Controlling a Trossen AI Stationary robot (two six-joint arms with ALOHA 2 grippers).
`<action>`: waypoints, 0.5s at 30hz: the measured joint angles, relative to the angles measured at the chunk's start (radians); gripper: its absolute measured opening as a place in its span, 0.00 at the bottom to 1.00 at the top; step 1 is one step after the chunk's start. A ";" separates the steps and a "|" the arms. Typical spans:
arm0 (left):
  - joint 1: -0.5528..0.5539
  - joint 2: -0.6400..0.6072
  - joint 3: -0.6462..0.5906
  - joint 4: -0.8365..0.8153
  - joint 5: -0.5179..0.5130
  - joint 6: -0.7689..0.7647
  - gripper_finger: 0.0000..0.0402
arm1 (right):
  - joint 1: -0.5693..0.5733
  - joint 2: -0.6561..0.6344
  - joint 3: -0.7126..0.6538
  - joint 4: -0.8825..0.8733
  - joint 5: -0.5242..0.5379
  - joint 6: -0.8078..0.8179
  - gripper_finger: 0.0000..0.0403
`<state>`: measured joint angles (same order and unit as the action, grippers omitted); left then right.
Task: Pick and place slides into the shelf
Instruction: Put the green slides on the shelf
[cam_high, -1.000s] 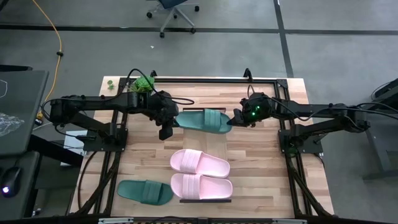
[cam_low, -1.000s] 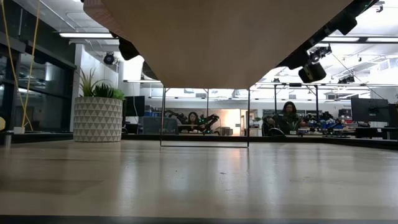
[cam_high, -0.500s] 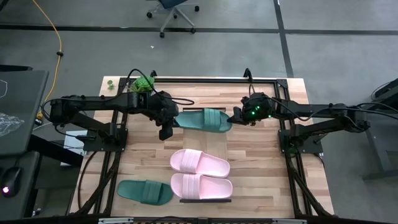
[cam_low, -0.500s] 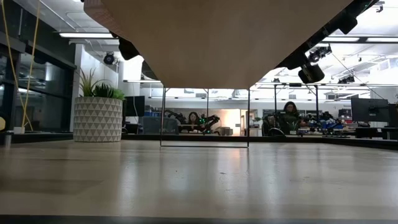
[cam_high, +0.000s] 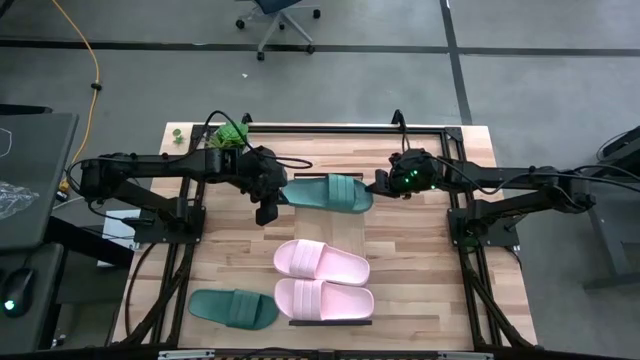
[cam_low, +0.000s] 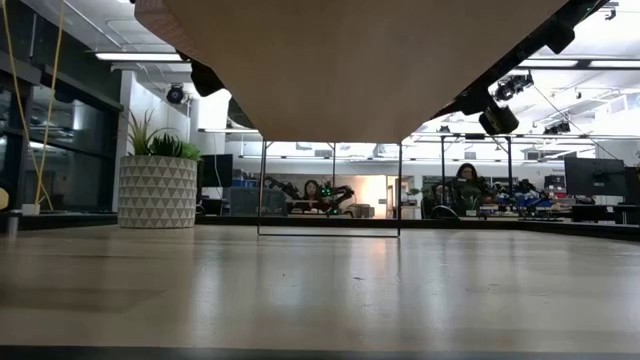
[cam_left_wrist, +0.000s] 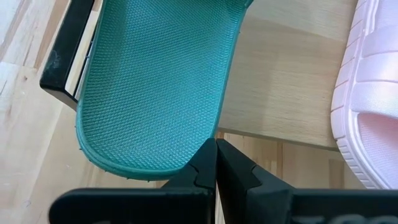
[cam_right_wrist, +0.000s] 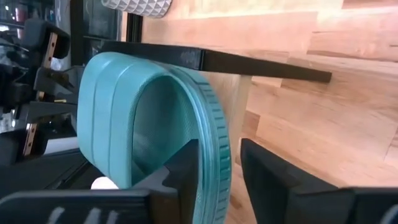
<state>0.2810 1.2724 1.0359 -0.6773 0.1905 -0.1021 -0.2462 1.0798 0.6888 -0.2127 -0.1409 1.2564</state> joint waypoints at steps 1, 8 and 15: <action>0.000 0.000 0.000 0.000 0.000 0.000 0.00 | 0.000 0.000 0.000 0.000 0.007 0.000 0.28; 0.000 0.000 0.000 0.000 0.019 0.013 0.00 | 0.000 -0.002 0.000 0.000 0.045 -0.021 0.36; 0.000 0.000 0.000 -0.001 0.031 0.018 0.00 | -0.010 -0.046 0.000 -0.004 0.104 -0.047 0.36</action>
<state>0.2813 1.2720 1.0359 -0.6782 0.2220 -0.0845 -0.2567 1.0335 0.6888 -0.2167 -0.0372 1.2092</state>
